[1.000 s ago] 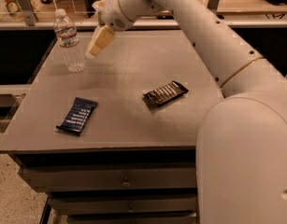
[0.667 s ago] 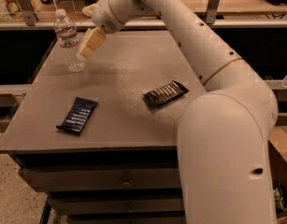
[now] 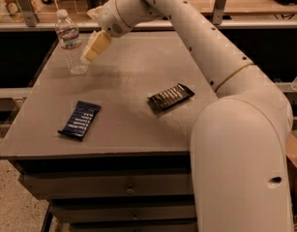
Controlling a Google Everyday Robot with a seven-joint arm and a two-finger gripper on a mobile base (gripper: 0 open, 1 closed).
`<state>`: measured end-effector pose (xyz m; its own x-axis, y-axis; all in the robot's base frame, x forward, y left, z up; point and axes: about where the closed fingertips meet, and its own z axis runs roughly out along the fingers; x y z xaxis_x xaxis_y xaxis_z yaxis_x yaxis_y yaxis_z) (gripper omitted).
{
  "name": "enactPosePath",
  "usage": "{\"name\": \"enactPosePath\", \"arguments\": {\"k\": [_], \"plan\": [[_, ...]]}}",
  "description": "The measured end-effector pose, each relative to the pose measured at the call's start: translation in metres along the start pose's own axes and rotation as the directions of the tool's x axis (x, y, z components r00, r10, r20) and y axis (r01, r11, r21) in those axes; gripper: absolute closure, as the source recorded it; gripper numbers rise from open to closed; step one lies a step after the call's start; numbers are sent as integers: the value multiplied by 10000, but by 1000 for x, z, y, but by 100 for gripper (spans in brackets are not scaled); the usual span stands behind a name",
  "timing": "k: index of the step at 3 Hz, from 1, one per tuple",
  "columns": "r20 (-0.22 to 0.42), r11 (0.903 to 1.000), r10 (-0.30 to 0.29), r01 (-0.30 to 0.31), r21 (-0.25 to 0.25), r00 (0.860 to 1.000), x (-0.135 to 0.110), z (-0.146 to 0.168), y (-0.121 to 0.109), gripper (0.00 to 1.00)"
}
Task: Pick water bottle
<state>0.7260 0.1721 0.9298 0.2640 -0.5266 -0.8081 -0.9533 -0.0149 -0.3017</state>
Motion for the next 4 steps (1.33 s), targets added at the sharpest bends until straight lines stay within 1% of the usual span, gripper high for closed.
{"name": "enactPosePath", "arguments": {"k": [1,2,3,4], "plan": [[534,9995,304,-304,3,9981,0,2,12,0],[930,9980,621,-625,18,9937,1,10,26,0],[1475,9951,960,-982,76,9844,7,23,36,0],[2209,9938,1009,-1089,242,9701,12,43,32,0]]}}
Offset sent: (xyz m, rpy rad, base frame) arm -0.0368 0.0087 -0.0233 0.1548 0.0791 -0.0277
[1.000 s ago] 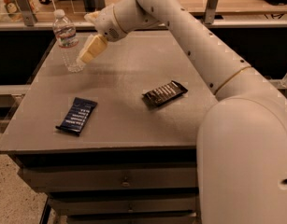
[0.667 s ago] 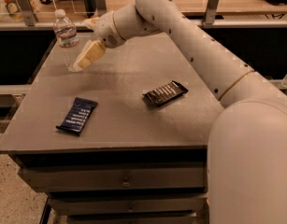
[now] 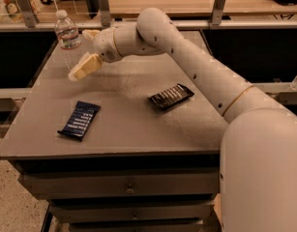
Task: Pick water bottle
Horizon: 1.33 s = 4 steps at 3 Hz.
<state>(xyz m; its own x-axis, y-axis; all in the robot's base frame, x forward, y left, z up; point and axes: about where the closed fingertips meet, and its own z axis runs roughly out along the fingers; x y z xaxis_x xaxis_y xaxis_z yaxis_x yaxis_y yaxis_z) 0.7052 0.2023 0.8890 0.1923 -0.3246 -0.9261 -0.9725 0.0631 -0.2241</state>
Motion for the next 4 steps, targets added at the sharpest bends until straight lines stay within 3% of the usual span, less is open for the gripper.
{"name": "enactPosePath", "arguments": {"k": [2,3,4], "plan": [[1416,9983,38,44,-575,9899,-13,34,-14,0],[1945,9975,-7,144,-692,9809,-28,41,-22,17],[2184,9967,-58,232,-772,9758,-43,42,-26,41]]}}
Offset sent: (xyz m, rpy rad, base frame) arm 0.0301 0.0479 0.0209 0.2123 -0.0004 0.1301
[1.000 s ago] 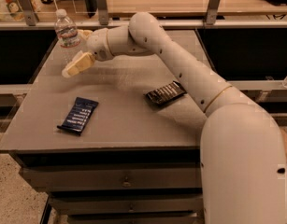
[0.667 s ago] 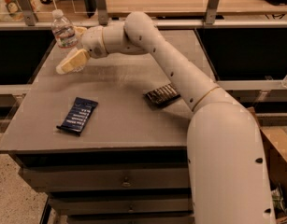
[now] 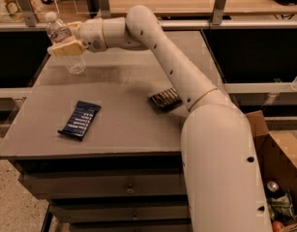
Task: Pick water bottle
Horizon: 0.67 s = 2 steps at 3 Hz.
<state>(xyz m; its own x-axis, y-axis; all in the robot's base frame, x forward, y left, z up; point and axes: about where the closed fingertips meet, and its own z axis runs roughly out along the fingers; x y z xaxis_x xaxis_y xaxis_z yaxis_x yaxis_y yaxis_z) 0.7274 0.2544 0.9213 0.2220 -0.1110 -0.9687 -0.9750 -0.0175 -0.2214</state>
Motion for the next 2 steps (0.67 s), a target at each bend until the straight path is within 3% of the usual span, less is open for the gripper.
{"name": "enactPosePath", "arguments": {"k": [2], "plan": [[-391,9999,-129,129,3,9992,-13,-7,0,87]]}}
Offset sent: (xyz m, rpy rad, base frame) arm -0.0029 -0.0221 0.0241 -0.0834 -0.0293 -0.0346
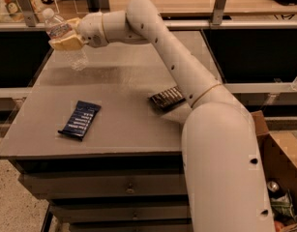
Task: Pick water bottle
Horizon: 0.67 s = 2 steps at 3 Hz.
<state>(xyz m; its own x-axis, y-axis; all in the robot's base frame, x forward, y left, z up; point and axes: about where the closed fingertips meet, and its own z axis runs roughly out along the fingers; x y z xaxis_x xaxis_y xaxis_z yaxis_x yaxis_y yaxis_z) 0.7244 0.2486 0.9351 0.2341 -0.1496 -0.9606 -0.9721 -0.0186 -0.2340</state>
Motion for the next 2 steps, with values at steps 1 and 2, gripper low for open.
{"name": "enactPosePath", "arguments": {"k": [1,2], "plan": [[-434,9999,-149,150,22,9989,-8,-8,1,100],[-714,9996,-282,280,-31,9970,-18,-15,2,100]]}}
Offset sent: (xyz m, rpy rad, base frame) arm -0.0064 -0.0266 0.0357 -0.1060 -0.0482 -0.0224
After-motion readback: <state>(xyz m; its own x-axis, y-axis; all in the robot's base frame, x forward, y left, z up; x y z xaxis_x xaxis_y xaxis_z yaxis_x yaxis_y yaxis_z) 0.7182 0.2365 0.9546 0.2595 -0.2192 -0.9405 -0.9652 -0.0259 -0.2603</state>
